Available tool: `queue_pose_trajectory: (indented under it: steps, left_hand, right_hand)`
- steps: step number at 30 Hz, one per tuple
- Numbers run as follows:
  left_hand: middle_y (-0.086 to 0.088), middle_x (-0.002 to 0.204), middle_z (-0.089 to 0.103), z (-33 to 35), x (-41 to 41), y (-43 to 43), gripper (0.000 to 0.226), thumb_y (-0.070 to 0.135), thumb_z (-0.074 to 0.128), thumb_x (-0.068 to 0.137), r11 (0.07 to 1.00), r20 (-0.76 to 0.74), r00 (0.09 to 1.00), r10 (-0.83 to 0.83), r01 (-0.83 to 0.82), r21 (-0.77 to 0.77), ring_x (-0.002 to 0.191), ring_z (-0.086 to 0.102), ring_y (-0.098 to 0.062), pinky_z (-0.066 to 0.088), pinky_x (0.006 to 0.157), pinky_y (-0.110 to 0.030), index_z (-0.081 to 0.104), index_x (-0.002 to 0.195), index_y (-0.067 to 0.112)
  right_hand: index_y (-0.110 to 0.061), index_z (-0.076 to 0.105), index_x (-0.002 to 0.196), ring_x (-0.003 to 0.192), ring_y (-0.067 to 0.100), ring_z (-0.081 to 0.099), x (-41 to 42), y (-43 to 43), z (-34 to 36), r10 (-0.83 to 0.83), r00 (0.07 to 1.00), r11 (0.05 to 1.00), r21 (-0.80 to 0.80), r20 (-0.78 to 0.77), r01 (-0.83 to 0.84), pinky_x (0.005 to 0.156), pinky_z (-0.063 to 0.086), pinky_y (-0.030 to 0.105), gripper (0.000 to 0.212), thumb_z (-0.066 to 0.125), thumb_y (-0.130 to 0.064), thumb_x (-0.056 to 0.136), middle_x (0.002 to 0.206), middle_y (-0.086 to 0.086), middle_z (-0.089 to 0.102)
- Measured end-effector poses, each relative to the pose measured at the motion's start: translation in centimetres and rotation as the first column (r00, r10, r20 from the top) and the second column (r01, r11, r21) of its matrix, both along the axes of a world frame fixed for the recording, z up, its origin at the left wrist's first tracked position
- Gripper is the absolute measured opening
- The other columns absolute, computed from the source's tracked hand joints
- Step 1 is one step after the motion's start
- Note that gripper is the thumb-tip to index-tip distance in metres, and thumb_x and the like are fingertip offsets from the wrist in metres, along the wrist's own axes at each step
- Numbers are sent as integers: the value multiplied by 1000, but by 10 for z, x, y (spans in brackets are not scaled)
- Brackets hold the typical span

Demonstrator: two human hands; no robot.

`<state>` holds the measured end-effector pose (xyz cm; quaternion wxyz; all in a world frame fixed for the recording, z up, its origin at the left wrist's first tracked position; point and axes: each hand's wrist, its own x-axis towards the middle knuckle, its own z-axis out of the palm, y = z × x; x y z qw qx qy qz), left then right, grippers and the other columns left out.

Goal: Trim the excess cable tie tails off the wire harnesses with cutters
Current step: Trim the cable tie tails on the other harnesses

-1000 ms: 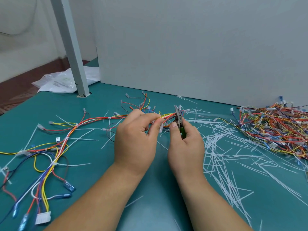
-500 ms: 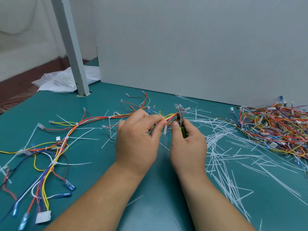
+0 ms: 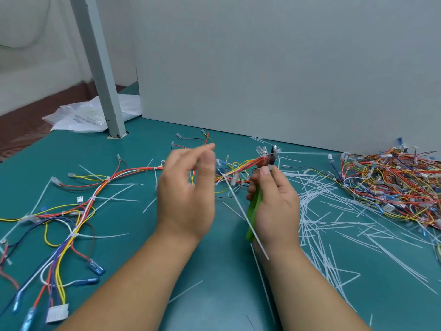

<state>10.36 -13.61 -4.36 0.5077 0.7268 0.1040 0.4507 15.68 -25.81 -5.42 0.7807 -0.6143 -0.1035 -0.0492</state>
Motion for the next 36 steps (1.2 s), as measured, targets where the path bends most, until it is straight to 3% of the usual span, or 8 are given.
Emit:
queue_pose_trajectory:
  steps: [4, 9, 13, 18, 22, 27, 33, 36]
  left_hand:
    - [14, 100, 69, -1, 8, 10, 29, 63, 45, 91, 987, -163, 986, -26, 0, -160, 93, 59, 8, 41, 81, -15, 68, 86, 44]
    - [15, 84, 72, -9, 11, 7, 73, 84, 36, 76, 945, -419, 856, -303, 214, -247, 86, 66, -6, 53, 89, -42, 74, 86, 22]
    - [18, 91, 66, -18, 8, 3, 46, 61, 41, 82, 959, -594, 783, -186, 277, 65, 89, 61, -8, 52, 87, -35, 72, 105, 36]
    - [14, 136, 47, -25, 5, 12, 58, 54, 56, 93, 838, -789, 590, 173, 333, 433, 127, 40, -23, 39, 105, -43, 38, 147, 50]
    - [10, 102, 60, -24, 6, 17, 27, 53, 60, 93, 915, -716, 687, 127, 197, 351, 103, 60, -20, 52, 85, -36, 67, 119, 48]
    - [14, 61, 56, -16, 7, 21, 6, 39, 71, 90, 976, -462, 884, 73, 32, 216, 66, 55, 2, 32, 50, -13, 74, 87, 34]
    - [10, 89, 61, -3, 4, 7, 11, 22, 78, 87, 994, -118, 993, -12, 25, 103, 80, 62, -4, 45, 70, -11, 72, 91, 30]
    - [9, 91, 62, 1, -2, -4, 8, 29, 75, 81, 939, -77, 936, -342, 342, -13, 84, 66, -9, 50, 67, -20, 70, 87, 28]
  right_hand:
    - [-23, 65, 100, 67, 12, 50, 9, -5, 7, 321, 930, 838, 513, -182, -189, 69, 40, 29, 13, 53, -28, 101, 81, -4, 57]
    - [-22, 69, 98, 66, 13, 47, 21, -12, 8, 483, 862, 657, 715, -155, -240, 71, 35, 34, 20, 53, -34, 98, 81, -6, 55]
    - [-19, 72, 91, 62, 14, 47, 23, -14, 9, 499, 852, 611, 762, -159, -216, 64, 38, 33, 30, 48, -33, 103, 75, -5, 54]
    - [-21, 66, 91, 65, 14, 44, 23, -14, 8, 559, 818, 562, 787, -132, -257, 70, 37, 33, 22, 51, -33, 99, 83, -4, 54]
    - [-25, 62, 93, 69, 15, 42, 25, -15, 6, 592, 795, 539, 799, -133, -268, 68, 40, 33, 18, 51, -36, 100, 83, -6, 50]
    - [-26, 58, 77, 62, 13, 40, 30, -16, 4, 528, 815, 601, 783, -239, -160, 63, 36, 32, 25, 53, -39, 98, 72, -8, 45]
    - [-24, 51, 69, 57, 11, 35, 35, -14, 0, 428, 826, 698, 714, -367, -45, 61, 29, 31, 34, 52, -33, 101, 66, -9, 38]
    - [-24, 53, 68, 61, 11, 37, 36, -13, 0, 433, 823, 725, 684, -367, -76, 61, 28, 33, 30, 48, -25, 97, 72, -7, 42]
